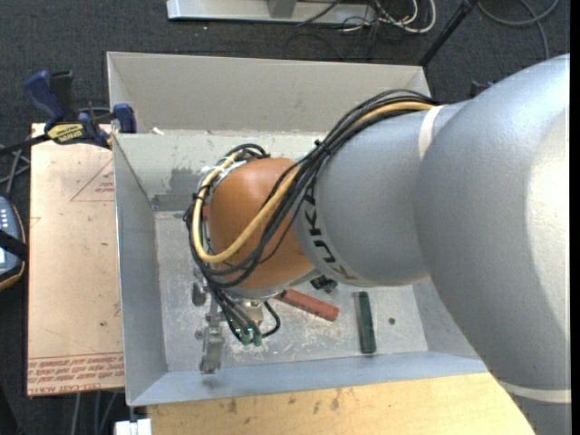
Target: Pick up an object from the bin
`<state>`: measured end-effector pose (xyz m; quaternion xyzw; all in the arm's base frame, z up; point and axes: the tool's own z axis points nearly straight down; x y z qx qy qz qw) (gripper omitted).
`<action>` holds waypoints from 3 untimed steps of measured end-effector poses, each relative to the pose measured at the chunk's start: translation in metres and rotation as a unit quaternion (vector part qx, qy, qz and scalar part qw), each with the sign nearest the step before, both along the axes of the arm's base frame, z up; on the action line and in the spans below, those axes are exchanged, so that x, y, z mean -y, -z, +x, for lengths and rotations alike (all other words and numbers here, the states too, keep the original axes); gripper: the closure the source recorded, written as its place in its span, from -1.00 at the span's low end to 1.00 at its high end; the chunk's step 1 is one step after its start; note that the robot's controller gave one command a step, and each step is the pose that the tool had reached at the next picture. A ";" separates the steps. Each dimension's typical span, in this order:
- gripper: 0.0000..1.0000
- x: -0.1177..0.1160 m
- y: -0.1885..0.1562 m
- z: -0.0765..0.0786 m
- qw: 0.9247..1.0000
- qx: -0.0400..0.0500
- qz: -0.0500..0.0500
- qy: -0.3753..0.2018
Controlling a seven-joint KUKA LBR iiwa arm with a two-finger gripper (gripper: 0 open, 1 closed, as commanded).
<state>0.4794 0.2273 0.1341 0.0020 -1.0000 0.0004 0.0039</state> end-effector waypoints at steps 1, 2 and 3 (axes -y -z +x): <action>-1.00 0.001 -0.004 0.002 1.000 0.003 0.001 0.002; -1.00 0.015 0.005 0.011 0.999 0.004 0.002 -0.054; -1.00 0.046 0.014 0.021 0.989 0.004 0.001 -0.148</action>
Offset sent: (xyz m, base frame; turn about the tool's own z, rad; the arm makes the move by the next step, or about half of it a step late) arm 0.0284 -0.0523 -0.0219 -0.2718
